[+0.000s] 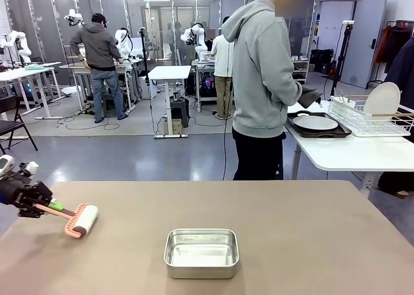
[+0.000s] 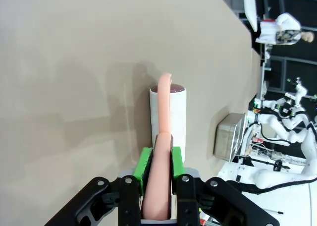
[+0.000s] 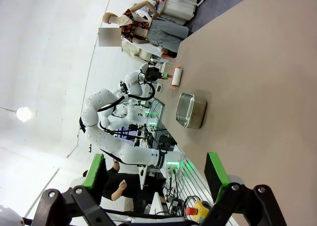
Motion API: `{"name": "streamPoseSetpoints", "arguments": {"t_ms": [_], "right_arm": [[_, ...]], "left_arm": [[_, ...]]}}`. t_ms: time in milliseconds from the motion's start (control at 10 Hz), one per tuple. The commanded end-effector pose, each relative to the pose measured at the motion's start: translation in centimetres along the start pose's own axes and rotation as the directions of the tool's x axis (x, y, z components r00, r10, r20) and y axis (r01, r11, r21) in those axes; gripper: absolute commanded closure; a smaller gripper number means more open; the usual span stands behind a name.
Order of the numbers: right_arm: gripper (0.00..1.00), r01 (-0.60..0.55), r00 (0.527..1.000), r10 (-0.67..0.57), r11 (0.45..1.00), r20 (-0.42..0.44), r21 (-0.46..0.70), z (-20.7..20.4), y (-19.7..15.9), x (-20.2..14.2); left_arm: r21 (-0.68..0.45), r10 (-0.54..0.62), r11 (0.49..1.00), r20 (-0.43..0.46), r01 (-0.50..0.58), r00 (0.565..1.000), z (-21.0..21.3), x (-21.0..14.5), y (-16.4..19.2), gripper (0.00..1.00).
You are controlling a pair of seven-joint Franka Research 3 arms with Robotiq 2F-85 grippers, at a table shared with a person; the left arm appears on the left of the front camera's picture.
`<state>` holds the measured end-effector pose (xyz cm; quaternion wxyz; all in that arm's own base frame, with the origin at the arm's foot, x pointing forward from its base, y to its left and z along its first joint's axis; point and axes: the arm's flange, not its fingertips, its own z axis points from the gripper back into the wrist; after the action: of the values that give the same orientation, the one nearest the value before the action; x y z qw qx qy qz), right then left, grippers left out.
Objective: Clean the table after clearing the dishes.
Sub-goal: When the right (or left) Handle tray is removed, use the right hand (or left hand) to clean the right (or left) side of the table with the Lint Roller.
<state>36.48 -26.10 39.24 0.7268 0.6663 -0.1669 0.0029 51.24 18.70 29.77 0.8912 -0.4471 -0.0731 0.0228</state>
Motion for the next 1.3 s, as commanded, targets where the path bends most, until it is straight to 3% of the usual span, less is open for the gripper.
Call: {"name": "streamPoseSetpoints", "arguments": {"t_ms": [0,300,600,1000,1200], "right_arm": [[0.00,-0.016,1.000,0.016,1.000,-0.002,0.006,0.0,0.3,-0.1],[0.00,-0.016,1.000,0.016,1.000,-0.002,0.006,0.0,0.3,-0.1],[0.00,-0.016,1.000,0.016,1.000,-0.002,0.006,0.0,0.3,-0.1],[0.00,-0.016,1.000,0.016,1.000,-0.002,0.006,0.0,0.3,-0.1],[0.00,-0.016,1.000,0.016,1.000,-0.002,0.006,0.0,0.3,-0.1]], "left_arm": [[0.113,-0.023,0.993,-0.032,0.027,0.999,2.6,-1.3,1.6,0.78],[0.207,0.013,0.978,-0.047,-0.003,0.999,6.8,-2.0,2.5,0.78],[0.291,0.005,0.957,-0.044,0.008,0.999,9.3,-2.2,-0.6,0.78],[0.340,-0.059,0.939,0.001,0.056,0.998,11.0,-4.0,-10.6,0.78],[0.448,-0.030,0.894,0.026,0.015,0.999,11.0,-5.3,-16.0,0.78]]}}
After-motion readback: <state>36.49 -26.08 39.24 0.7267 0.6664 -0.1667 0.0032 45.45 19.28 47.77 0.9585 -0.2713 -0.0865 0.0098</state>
